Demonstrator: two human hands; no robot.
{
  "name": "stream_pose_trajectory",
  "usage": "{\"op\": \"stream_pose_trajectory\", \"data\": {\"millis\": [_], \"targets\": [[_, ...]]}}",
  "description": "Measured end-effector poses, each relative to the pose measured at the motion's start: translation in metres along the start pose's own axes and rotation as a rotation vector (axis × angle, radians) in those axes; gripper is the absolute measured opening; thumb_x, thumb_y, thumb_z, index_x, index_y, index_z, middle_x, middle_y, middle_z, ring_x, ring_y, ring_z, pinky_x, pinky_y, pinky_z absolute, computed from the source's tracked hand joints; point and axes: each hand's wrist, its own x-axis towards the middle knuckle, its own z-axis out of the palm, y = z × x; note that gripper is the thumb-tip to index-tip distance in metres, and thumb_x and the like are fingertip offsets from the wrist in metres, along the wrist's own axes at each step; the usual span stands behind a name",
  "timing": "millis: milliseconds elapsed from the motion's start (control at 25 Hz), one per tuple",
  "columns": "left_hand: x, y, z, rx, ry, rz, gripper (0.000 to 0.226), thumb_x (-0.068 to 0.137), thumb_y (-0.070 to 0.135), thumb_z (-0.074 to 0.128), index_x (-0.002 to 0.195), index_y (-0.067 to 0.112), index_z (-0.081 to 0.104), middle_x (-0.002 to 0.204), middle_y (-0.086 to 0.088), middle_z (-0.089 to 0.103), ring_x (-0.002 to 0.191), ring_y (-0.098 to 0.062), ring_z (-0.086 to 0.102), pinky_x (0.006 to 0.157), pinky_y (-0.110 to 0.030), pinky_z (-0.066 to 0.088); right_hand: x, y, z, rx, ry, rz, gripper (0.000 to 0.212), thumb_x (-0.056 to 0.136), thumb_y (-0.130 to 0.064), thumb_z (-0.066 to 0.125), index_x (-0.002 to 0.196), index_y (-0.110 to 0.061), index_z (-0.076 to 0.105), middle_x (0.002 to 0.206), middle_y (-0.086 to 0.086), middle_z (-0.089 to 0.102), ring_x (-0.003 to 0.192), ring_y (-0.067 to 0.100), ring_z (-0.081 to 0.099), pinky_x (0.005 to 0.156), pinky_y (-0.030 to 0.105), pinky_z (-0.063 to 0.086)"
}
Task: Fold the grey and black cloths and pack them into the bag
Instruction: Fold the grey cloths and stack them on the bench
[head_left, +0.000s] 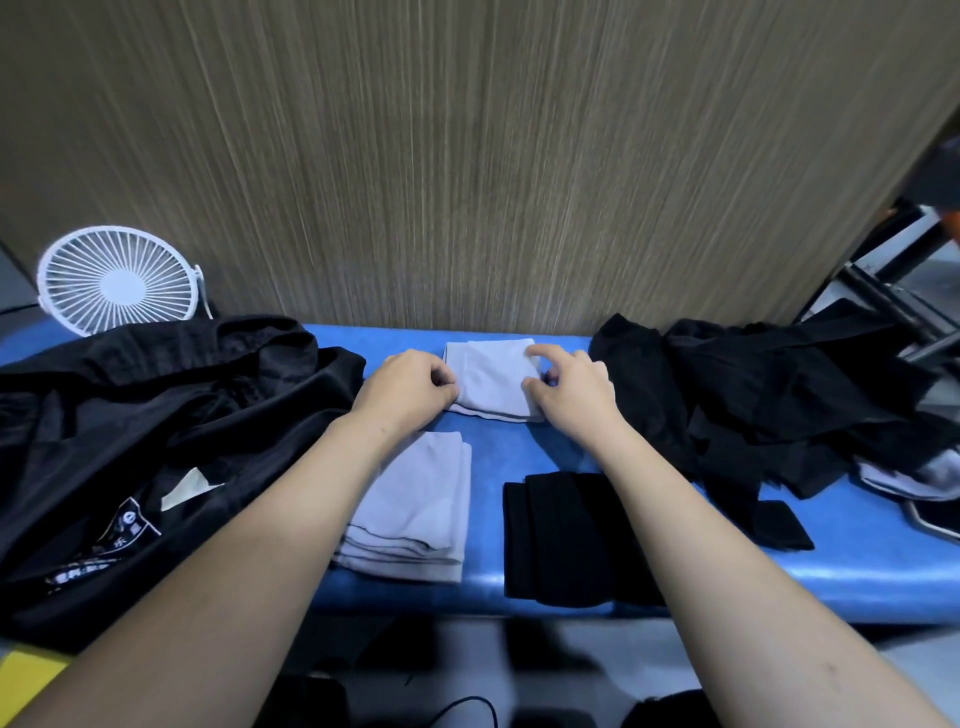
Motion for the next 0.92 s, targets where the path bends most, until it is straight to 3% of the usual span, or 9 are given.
{"op": "stream_pose_trajectory", "data": {"millis": [120,200,320,440,560,640,760,920], "targets": [[0.000,0.002,0.001,-0.018,-0.006,0.012,0.010,0.087,0.032,0.068,0.096,0.027,0.072,0.098,0.012,0.070,0.102,-0.012,0.061,0.091,-0.038,0.052,-0.005,-0.005,-0.003,0.331,-0.086,0.000,0.030,0.087,-0.015,0.064,0.113,-0.030,0.065,0.076,-0.002,0.051,0.075,0.018,0.051,0.070,0.030,0.045],[0.000,0.001,0.002,-0.008,-0.010,0.012,0.017,0.087,0.033,0.068,0.103,0.029,0.070,0.104,0.009,0.067,0.105,-0.012,0.059,0.093,-0.039,0.051,-0.008,-0.010,-0.006,0.462,-0.106,0.032,0.032,0.083,-0.007,0.065,0.108,-0.026,0.066,0.073,-0.001,0.046,0.063,0.014,0.044,0.060,0.025,0.040],[0.000,-0.003,0.003,0.005,-0.023,0.017,0.019,0.086,0.036,0.067,0.105,0.036,0.067,0.110,0.008,0.063,0.107,-0.012,0.058,0.093,-0.039,0.050,-0.014,-0.016,-0.007,0.599,-0.184,0.095,0.035,0.080,-0.002,0.066,0.107,-0.025,0.066,0.078,-0.001,0.050,0.065,0.016,0.048,0.062,0.028,0.043],[-0.001,-0.005,0.004,-0.003,-0.038,0.035,0.019,0.085,0.038,0.066,0.104,0.039,0.067,0.112,0.008,0.062,0.108,-0.011,0.058,0.092,-0.038,0.050,-0.018,-0.023,-0.012,0.568,-0.249,0.088,0.037,0.084,-0.001,0.061,0.114,-0.022,0.066,0.090,-0.012,0.053,0.073,0.008,0.053,0.064,0.022,0.043],[-0.002,-0.003,0.003,-0.030,-0.044,0.056,0.021,0.085,0.036,0.067,0.105,0.039,0.065,0.109,0.006,0.063,0.103,-0.013,0.060,0.085,-0.034,0.050,-0.022,-0.028,-0.016,0.417,-0.197,0.000,0.044,0.086,0.000,0.055,0.122,-0.020,0.066,0.105,-0.005,0.058,0.090,0.010,0.056,0.065,0.019,0.044],[-0.003,0.002,0.002,-0.049,-0.056,0.086,0.021,0.087,0.034,0.066,0.107,0.037,0.061,0.105,0.001,0.064,0.095,-0.016,0.060,0.079,-0.034,0.048,-0.025,-0.031,-0.020,0.446,-0.133,-0.091,0.048,0.085,0.004,0.053,0.124,-0.020,0.067,0.114,-0.005,0.055,0.095,0.011,0.053,0.065,0.015,0.041],[-0.007,0.016,-0.003,-0.326,-0.105,0.088,0.015,0.091,0.028,0.065,0.102,0.030,0.055,0.091,-0.011,0.064,0.077,-0.019,0.055,0.073,-0.034,0.044,-0.028,-0.034,-0.033,0.641,-0.088,-0.163,0.053,0.082,0.009,0.050,0.120,-0.023,0.070,0.112,-0.006,0.056,0.083,0.006,0.052,0.062,0.011,0.041],[-0.010,0.020,-0.017,-0.745,-0.275,0.117,0.020,0.093,0.021,0.066,0.107,0.024,0.052,0.086,-0.009,0.055,0.079,-0.019,0.051,0.080,-0.035,0.039,-0.030,-0.029,-0.046,0.876,-0.114,-0.218,0.055,0.081,0.011,0.051,0.116,-0.026,0.072,0.105,-0.013,0.061,0.075,0.005,0.052,0.063,0.020,0.044]]}}
